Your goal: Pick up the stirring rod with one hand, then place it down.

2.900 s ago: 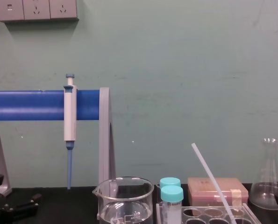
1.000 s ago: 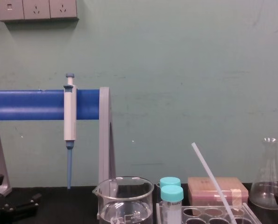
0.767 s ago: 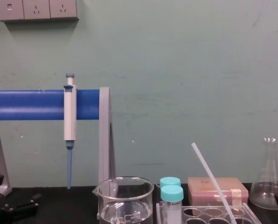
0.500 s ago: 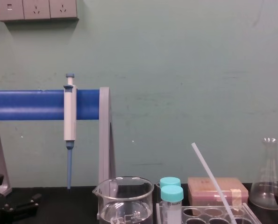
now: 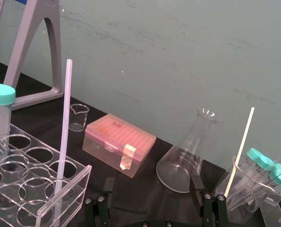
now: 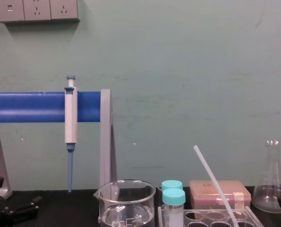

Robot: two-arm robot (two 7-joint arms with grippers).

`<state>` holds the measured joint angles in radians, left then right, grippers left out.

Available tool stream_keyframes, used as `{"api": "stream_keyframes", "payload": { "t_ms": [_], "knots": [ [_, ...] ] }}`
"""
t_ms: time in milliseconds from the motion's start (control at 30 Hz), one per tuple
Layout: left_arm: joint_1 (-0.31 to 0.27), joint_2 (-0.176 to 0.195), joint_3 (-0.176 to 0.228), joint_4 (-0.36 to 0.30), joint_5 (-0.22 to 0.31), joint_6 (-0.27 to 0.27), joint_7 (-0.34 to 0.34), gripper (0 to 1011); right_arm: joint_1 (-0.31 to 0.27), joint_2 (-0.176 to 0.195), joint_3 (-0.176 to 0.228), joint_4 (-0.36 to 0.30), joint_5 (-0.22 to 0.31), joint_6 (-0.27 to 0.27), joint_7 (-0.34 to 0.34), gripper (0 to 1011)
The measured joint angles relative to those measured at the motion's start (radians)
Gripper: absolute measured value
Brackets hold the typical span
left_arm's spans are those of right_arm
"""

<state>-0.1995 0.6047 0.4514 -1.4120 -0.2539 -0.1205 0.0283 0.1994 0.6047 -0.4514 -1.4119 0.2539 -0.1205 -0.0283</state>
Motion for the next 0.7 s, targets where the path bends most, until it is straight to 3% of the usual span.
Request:
{"api": "stream_keyframes", "payload": {
  "t_ms": [167, 400, 700],
  "knots": [
    [0.000, 0.000, 0.000, 0.000, 0.000, 0.000, 0.000, 1000, 0.000, -0.002, 0.003, 0.001, -0.003, -0.001, 0.002, 1003],
    [0.000, 0.000, 0.000, 0.000, 0.000, 0.000, 0.000, 1000, 0.024, -0.014, 0.018, 0.022, -0.015, -0.033, 0.054, 1003],
    [0.000, 0.000, 0.000, 0.000, 0.000, 0.000, 0.000, 1000, 0.093, -0.038, 0.004, 0.065, -0.042, -0.114, 0.161, 1003]
  ]
}}
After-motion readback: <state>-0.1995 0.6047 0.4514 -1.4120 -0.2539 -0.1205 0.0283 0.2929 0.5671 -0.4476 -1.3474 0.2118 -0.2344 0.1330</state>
